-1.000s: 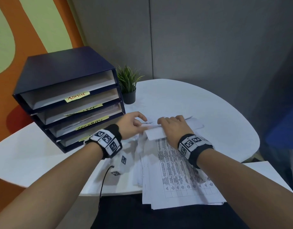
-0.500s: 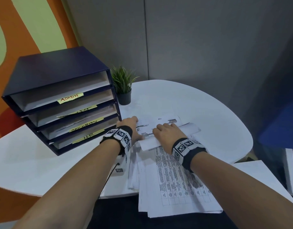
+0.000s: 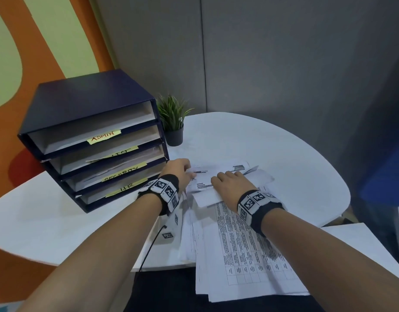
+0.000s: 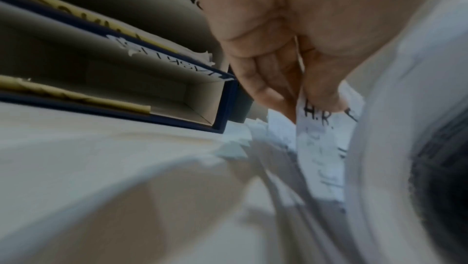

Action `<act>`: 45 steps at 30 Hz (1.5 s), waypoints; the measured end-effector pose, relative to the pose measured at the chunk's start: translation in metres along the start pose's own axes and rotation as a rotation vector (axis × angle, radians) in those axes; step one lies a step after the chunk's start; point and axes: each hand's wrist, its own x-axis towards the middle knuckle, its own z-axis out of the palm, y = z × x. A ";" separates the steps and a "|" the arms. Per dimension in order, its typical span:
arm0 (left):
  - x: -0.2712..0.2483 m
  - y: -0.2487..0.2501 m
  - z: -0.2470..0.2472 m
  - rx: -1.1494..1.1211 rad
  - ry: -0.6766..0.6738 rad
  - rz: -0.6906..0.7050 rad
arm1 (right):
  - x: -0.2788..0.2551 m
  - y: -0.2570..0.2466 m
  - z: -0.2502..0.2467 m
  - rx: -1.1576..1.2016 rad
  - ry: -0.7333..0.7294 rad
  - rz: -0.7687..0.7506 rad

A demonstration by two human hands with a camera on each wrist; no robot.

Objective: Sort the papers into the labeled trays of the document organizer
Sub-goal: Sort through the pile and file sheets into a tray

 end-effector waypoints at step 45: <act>-0.034 -0.008 -0.019 -0.360 -0.297 0.265 | -0.002 0.029 -0.003 -0.015 0.144 0.212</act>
